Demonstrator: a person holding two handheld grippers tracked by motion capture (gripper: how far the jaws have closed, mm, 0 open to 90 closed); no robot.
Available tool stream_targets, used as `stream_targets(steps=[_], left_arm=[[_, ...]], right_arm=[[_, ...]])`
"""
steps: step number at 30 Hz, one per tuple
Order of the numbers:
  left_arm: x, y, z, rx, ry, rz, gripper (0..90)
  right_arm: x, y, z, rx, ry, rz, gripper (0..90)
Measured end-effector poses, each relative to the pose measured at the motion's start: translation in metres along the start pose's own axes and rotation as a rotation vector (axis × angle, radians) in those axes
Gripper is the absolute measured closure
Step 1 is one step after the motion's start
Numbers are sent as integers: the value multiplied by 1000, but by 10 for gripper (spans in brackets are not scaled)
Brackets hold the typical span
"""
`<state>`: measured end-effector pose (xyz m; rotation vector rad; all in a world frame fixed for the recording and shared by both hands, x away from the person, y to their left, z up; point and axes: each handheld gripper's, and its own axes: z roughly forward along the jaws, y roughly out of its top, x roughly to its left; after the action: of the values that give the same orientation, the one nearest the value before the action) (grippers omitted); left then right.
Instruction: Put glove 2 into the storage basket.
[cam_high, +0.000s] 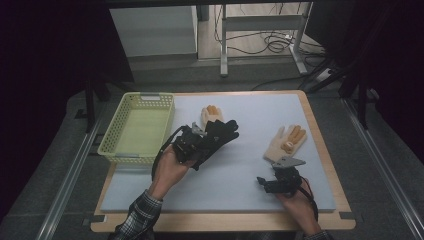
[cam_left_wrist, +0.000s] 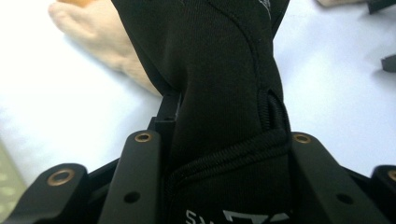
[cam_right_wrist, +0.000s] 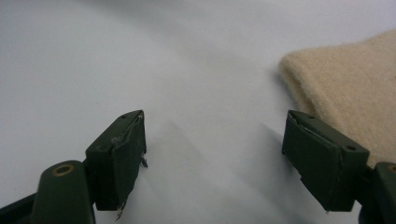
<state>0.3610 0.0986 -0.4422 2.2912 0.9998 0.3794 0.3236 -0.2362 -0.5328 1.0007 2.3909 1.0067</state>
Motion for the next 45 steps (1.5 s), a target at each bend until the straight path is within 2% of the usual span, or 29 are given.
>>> stream_targets(steps=[3, 16, 23, 33, 41, 45], left_arm=[[9, 3, -4, 2, 11, -20, 635], [52, 13, -30, -9, 110, -102, 633], [78, 12, -45, -10, 169, -155, 632], [118, -6, -57, -7, 241, -242, 631], [153, -27, -60, 18, 303, -318, 628], [169, -39, -59, 41, 318, -345, 625]], right_arm=[[0, 0, 0, 0, 0, 0, 214], [0, 0, 0, 0, 1, 0, 214], [0, 0, 0, -4, 2, 2, 213], [0, 0, 0, -5, 2, 2, 213], [0, 0, 1, -5, 2, 2, 213], [0, 0, 0, -5, 2, 2, 213]])
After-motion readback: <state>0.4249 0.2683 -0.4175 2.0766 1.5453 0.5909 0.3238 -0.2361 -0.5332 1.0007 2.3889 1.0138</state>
